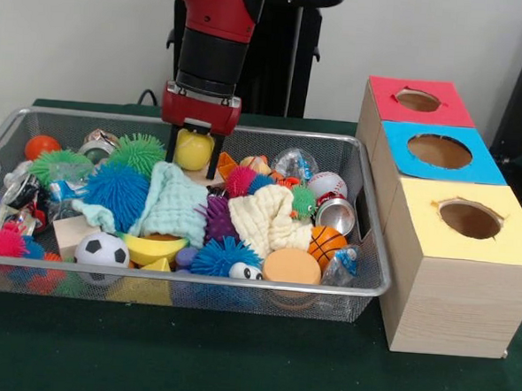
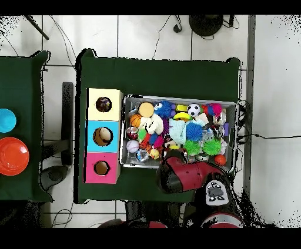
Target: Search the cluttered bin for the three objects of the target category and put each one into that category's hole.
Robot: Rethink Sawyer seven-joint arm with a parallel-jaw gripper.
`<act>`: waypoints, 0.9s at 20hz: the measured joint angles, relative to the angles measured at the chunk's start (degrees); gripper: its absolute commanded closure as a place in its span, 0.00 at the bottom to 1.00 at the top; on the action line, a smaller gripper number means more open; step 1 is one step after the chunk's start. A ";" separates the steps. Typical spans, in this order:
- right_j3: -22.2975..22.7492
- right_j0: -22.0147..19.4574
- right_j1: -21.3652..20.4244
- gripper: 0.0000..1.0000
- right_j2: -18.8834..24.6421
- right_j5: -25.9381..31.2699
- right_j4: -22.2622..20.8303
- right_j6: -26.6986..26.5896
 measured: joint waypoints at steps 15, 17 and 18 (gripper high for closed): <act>-0.02 0.65 -1.26 0.00 -0.98 -0.38 -0.01 0.00; -0.14 1.19 -1.14 0.00 -1.49 -0.65 -0.01 0.00; -0.28 1.64 -1.00 0.00 -1.93 -0.93 0.00 0.00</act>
